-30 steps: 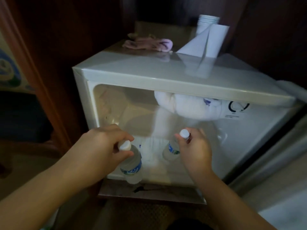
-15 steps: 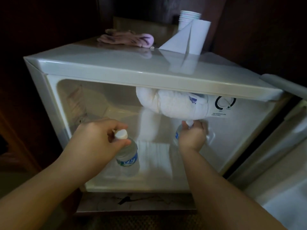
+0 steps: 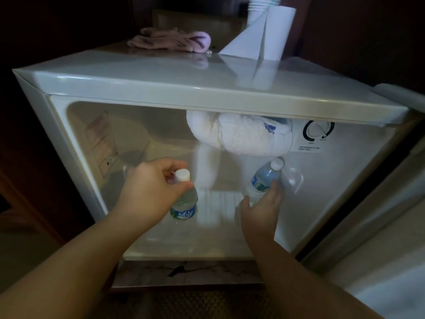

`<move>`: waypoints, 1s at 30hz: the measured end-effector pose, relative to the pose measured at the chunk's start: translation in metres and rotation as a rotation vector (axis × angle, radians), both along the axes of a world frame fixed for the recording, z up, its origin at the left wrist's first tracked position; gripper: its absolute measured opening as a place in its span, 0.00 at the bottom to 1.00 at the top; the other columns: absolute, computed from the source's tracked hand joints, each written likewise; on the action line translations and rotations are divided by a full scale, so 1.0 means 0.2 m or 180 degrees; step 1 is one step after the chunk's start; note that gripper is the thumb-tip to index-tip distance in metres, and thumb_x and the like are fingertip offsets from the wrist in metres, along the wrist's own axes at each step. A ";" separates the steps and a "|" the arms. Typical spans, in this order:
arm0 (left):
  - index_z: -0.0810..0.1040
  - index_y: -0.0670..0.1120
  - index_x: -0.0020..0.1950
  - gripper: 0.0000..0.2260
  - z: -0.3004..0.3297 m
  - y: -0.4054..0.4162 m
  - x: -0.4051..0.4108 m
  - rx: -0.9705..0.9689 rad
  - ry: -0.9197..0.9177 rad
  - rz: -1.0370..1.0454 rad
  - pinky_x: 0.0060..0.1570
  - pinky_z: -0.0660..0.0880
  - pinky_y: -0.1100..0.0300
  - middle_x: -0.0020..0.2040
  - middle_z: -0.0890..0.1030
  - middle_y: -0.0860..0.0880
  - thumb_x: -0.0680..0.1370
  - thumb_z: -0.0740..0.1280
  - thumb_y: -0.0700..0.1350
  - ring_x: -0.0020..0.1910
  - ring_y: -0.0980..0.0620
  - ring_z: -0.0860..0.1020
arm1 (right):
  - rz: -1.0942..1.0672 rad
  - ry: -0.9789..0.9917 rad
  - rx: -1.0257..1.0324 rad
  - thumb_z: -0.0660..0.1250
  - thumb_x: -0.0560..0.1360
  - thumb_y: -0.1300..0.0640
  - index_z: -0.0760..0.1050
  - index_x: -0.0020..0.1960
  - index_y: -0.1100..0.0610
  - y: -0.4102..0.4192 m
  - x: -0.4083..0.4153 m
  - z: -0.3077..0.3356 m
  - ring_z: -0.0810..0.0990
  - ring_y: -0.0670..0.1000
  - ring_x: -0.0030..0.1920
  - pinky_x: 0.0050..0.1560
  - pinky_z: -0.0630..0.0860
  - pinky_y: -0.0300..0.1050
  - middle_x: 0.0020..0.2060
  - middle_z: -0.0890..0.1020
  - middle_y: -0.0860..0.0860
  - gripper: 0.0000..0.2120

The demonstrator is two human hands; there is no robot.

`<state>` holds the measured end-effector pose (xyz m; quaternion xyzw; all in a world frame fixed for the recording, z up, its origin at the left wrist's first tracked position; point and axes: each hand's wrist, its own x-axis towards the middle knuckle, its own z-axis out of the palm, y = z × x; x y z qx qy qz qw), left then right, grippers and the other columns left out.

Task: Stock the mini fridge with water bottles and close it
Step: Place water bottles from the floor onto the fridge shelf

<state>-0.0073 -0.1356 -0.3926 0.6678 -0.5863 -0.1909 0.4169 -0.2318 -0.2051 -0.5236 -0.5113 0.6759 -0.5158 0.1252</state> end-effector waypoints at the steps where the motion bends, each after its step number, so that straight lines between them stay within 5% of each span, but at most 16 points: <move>1: 0.85 0.55 0.58 0.17 -0.01 -0.03 -0.02 -0.0028 0.0014 0.0007 0.42 0.73 0.71 0.44 0.84 0.59 0.70 0.81 0.49 0.44 0.63 0.82 | 0.0021 -0.0024 0.0074 0.72 0.76 0.61 0.54 0.82 0.56 0.01 -0.01 -0.03 0.61 0.52 0.77 0.73 0.61 0.44 0.79 0.61 0.54 0.41; 6: 0.85 0.55 0.57 0.16 -0.05 -0.13 -0.10 -0.0100 0.0235 -0.0017 0.39 0.73 0.79 0.45 0.84 0.61 0.71 0.81 0.47 0.44 0.71 0.80 | -0.0074 -0.0325 -0.0033 0.70 0.78 0.59 0.56 0.82 0.52 -0.08 -0.03 0.00 0.65 0.50 0.76 0.68 0.67 0.42 0.78 0.64 0.52 0.37; 10: 0.85 0.56 0.57 0.16 -0.06 -0.19 -0.14 -0.0165 0.0395 0.0038 0.47 0.77 0.71 0.45 0.85 0.61 0.70 0.81 0.48 0.45 0.68 0.82 | -0.0019 -0.0369 0.0042 0.67 0.81 0.58 0.57 0.82 0.47 -0.19 -0.03 0.05 0.73 0.50 0.69 0.58 0.71 0.40 0.74 0.68 0.50 0.34; 15: 0.86 0.57 0.55 0.16 -0.07 -0.24 -0.19 -0.0155 0.0451 0.0103 0.52 0.83 0.57 0.43 0.86 0.58 0.68 0.82 0.48 0.42 0.64 0.83 | 0.0020 -0.0567 0.0201 0.70 0.80 0.58 0.58 0.82 0.43 -0.27 -0.04 0.07 0.77 0.52 0.64 0.56 0.73 0.43 0.70 0.72 0.52 0.36; 22: 0.86 0.59 0.54 0.16 -0.12 -0.28 -0.19 -0.0139 0.0560 0.0069 0.53 0.83 0.56 0.43 0.86 0.60 0.68 0.82 0.49 0.43 0.65 0.84 | -0.0242 -0.0584 0.0193 0.72 0.79 0.59 0.58 0.81 0.40 -0.31 -0.04 0.07 0.77 0.53 0.65 0.61 0.72 0.45 0.69 0.70 0.54 0.38; 25: 0.86 0.57 0.56 0.16 -0.13 -0.28 -0.20 -0.0149 0.0620 0.0039 0.53 0.82 0.58 0.44 0.86 0.61 0.69 0.81 0.47 0.44 0.66 0.83 | -0.0185 -0.0666 0.0112 0.72 0.79 0.60 0.54 0.82 0.40 -0.30 -0.05 0.06 0.74 0.47 0.64 0.63 0.65 0.37 0.73 0.66 0.52 0.41; 30: 0.86 0.55 0.57 0.17 -0.15 -0.28 -0.22 -0.0126 0.0705 -0.0002 0.46 0.78 0.71 0.45 0.86 0.59 0.70 0.81 0.45 0.44 0.67 0.82 | -0.0213 -0.0663 0.0098 0.73 0.76 0.63 0.51 0.83 0.47 -0.26 -0.05 0.05 0.71 0.55 0.73 0.61 0.68 0.41 0.76 0.63 0.55 0.45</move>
